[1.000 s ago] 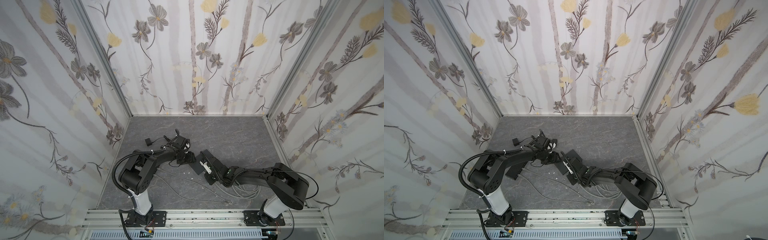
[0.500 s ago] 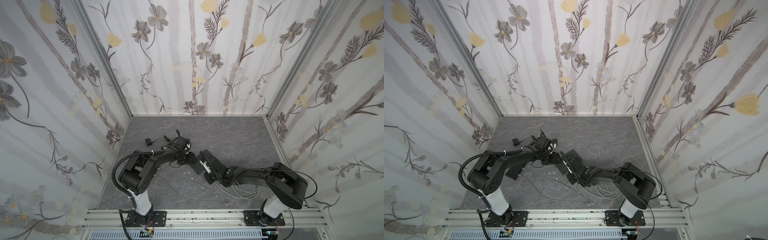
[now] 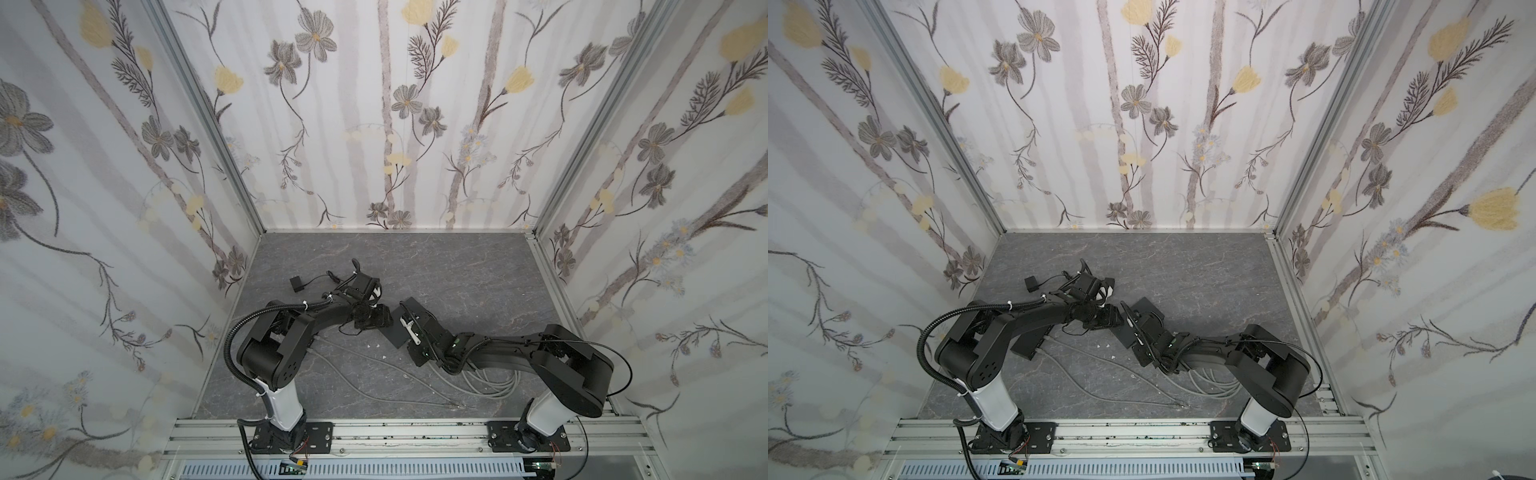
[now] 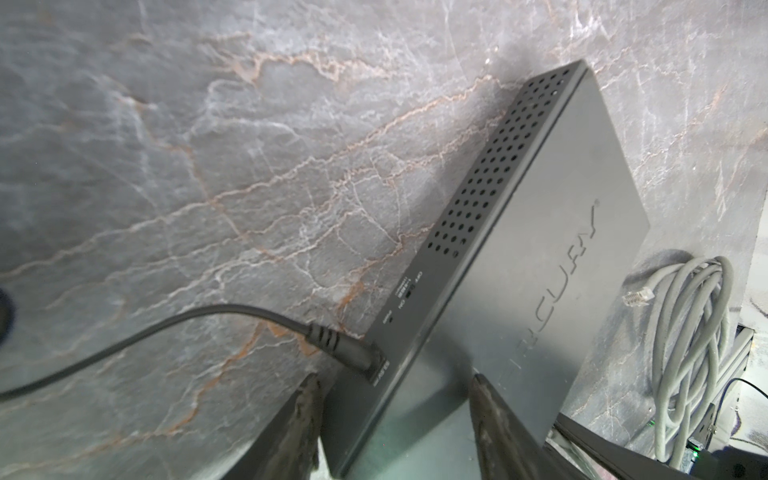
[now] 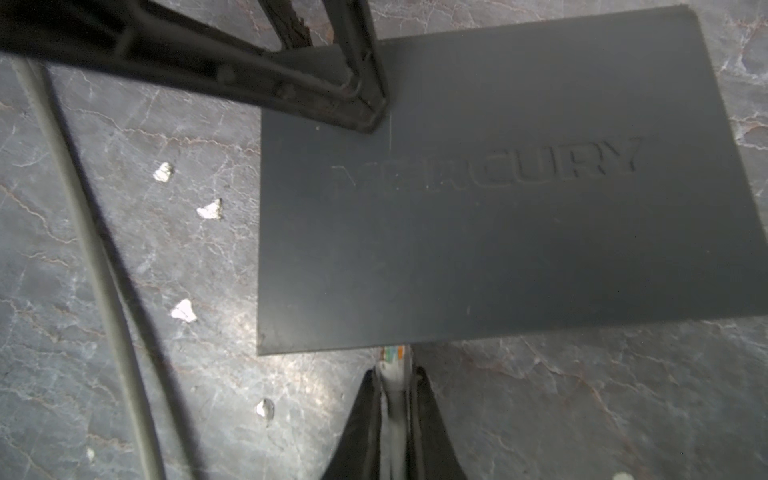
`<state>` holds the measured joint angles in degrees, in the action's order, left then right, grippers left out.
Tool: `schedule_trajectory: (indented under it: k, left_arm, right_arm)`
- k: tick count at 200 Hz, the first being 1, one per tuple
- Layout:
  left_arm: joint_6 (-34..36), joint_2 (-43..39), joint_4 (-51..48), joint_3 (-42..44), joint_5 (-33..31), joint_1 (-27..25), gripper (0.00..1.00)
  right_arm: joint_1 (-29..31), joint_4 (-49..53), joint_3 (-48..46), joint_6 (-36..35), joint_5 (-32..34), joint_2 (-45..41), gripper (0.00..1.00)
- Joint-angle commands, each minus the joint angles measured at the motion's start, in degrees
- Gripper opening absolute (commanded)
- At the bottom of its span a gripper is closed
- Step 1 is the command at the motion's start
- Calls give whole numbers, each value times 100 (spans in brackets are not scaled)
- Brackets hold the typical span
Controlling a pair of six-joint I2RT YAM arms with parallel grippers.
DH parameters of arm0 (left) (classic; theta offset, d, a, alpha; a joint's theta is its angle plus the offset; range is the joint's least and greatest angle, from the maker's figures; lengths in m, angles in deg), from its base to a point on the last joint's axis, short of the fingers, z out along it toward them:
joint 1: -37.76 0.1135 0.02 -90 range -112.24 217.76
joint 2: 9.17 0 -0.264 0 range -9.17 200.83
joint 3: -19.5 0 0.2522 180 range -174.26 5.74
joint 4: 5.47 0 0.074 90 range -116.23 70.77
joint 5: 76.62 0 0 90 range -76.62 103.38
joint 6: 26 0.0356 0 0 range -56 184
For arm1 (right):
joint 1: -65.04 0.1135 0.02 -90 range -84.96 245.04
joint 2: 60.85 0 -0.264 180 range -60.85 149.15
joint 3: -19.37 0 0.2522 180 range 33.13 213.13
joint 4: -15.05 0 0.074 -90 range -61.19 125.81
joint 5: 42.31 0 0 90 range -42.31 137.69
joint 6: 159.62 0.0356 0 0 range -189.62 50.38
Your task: Insert the plug into the switch port
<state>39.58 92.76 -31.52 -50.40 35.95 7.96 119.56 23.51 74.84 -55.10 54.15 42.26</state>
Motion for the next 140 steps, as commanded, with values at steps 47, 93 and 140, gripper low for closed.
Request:
schedule_trajectory:
  k: [47, 93, 140]
  left_arm:
    - [-31, 101, -260, 10, 247, -102, 56]
    - [-62, 68, -266, 93, 291, -207, 55]
    - [-102, -71, -183, 349, 417, -267, 54]
  right_arm:
    - [59, -651, 74, 119, -100, 236, 0]
    - [64, -727, 266, 30, -74, 222, 0]
    - [34, -727, 217, -360, -97, 108, 0]
